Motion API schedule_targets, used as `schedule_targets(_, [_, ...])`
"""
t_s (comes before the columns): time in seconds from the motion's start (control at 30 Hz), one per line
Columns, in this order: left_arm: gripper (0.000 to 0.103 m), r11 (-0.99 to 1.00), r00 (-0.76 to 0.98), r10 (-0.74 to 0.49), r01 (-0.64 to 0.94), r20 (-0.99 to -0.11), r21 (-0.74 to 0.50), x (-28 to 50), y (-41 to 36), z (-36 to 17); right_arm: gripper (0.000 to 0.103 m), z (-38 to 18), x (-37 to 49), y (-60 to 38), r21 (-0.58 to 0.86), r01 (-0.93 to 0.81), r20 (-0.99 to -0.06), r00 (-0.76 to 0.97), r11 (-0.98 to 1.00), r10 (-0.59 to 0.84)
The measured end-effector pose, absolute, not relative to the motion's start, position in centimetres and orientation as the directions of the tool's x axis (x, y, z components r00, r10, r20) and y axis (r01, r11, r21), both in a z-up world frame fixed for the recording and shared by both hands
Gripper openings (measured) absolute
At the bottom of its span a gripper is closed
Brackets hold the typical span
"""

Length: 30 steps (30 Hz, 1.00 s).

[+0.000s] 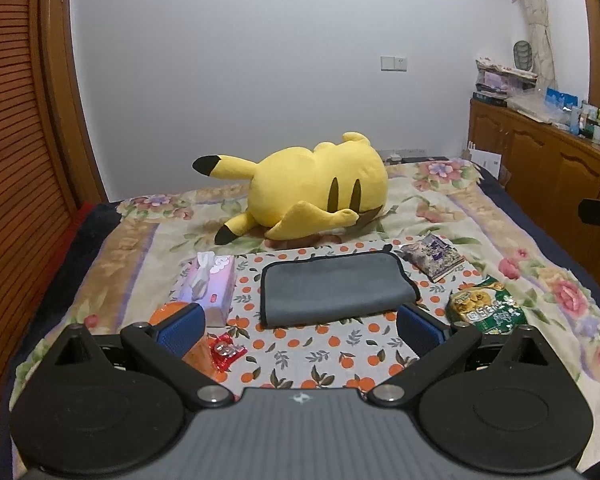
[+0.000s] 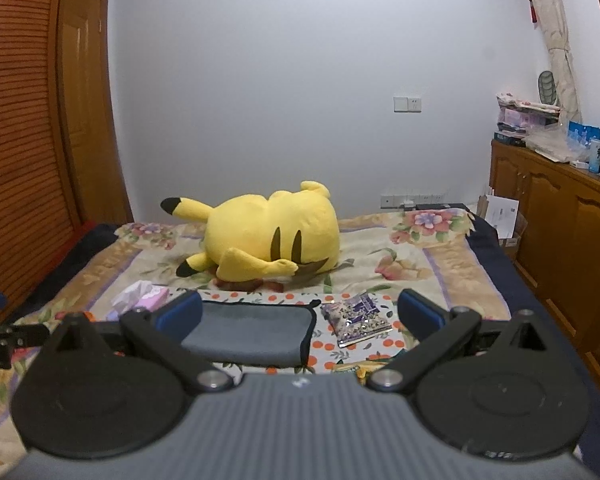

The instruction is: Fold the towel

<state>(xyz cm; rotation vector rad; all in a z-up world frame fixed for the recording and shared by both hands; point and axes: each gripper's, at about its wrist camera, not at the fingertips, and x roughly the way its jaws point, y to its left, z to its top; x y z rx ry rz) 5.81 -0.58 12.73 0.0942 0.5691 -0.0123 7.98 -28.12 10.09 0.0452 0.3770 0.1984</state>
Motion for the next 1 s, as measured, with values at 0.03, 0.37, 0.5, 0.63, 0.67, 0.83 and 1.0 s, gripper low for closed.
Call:
schedule_targets(0.03, [0.103, 0.996, 0.843, 0.009, 0.043, -0.538, 0.083, 5.5, -0.6, 12.7, 0.103, 9.9, 7.8, -28.2, 0.081, -0.183, -0.362, 0.911, 0.98, 0.2])
schedule_targets(0.37, [0.103, 0.994, 0.845, -0.013, 0.067, -0.534, 0.083, 2.6, -1.4, 10.6, 0.103, 8.7, 5.6, -27.9, 0.083, -0.194, -0.369, 0.905, 0.978, 0.211])
schedule_targets(0.5, [0.103, 0.996, 0.835, -0.022, 0.068, -0.55, 0.064, 2.1, -1.3, 9.4, 0.103, 7.7, 4.8, -27.4, 0.083, -0.203, -0.378, 0.9, 0.976, 0.219])
schedule_targets(0.63, [0.103, 0.996, 0.825, -0.026, 0.072, -0.565, 0.059, 1.6, -1.2, 8.1, 0.103, 6.6, 4.0, -27.1, 0.084, -0.202, -0.387, 0.896, 0.976, 0.219])
schedule_targets(0.67, [0.103, 0.996, 0.823, -0.024, 0.071, -0.568, 0.059, 1.5, -1.1, 7.8, 0.103, 6.3, 3.8, -27.0, 0.085, -0.203, -0.39, 0.894, 0.975, 0.22])
schedule_targets(0.83, [0.103, 0.996, 0.819, -0.033, 0.072, -0.573, 0.045, 0.9, -1.0, 6.3, 0.103, 4.6, 3.1, -26.3, 0.075, -0.211, -0.403, 0.887, 0.975, 0.223])
schedule_targets(1.0, [0.103, 0.996, 0.806, -0.035, 0.076, -0.591, 0.045, 0.2, -0.8, 4.8, 0.103, 3.2, 2.4, -25.5, 0.085, -0.22, -0.421, 0.876, 0.972, 0.235])
